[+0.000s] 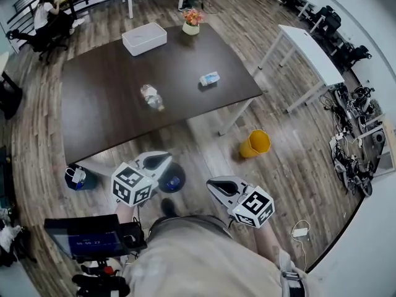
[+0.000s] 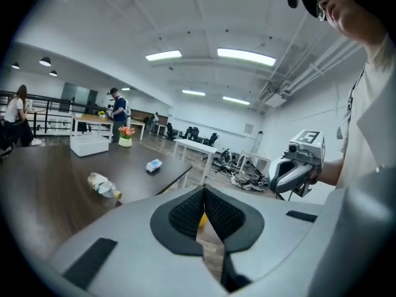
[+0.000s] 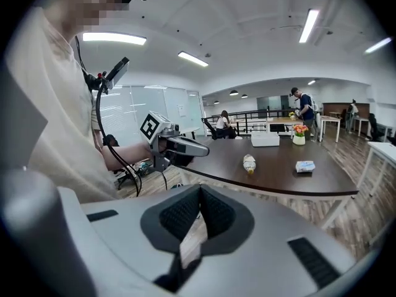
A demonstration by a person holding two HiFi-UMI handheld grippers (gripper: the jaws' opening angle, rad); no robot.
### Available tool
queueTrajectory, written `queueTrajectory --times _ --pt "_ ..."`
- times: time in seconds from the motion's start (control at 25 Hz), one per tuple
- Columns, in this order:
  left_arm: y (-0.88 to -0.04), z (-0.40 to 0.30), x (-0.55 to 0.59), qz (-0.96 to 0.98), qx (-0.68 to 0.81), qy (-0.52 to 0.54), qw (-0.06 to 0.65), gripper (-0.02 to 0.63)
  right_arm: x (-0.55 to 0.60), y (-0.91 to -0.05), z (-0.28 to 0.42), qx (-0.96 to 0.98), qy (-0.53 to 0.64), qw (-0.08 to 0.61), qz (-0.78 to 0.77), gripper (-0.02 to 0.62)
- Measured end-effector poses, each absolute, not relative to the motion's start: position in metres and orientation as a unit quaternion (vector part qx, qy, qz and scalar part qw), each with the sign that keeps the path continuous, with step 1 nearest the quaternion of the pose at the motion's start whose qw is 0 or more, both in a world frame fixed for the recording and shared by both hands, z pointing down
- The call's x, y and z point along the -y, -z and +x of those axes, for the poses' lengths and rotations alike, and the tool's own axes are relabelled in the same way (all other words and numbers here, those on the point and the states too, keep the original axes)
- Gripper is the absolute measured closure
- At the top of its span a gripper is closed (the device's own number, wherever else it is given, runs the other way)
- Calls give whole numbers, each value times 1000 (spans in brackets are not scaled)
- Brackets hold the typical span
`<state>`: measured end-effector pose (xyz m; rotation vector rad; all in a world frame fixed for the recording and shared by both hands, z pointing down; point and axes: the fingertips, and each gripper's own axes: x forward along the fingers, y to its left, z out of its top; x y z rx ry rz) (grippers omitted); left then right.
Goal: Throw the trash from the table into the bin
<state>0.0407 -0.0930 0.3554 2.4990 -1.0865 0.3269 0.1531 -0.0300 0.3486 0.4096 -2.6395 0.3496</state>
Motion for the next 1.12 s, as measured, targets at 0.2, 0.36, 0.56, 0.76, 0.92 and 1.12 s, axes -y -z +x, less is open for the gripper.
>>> queueTrajectory --times 0.2,0.36,0.56,0.76,0.92,1.12 --pt "-333 95 70 894 393 -113 183 592 17 -337 203 964 -107 196 148 584" --pt "-332 143 45 887 407 -115 184 592 -2 -338 255 967 -97 190 141 584" --pt "-324 199 23 875 438 -85 188 592 -23 -346 324 970 -80 179 146 584" --pt "-323 247 -11 848 497 -116 145 594 -53 -359 386 974 -124 139 130 584" --pt "-312 257 -42 823 538 -122 133 594 -62 -358 409 973 -166 107 122 584" --pt "-288 229 -83 789 590 -92 144 594 -72 -347 392 976 -177 93 89 584"
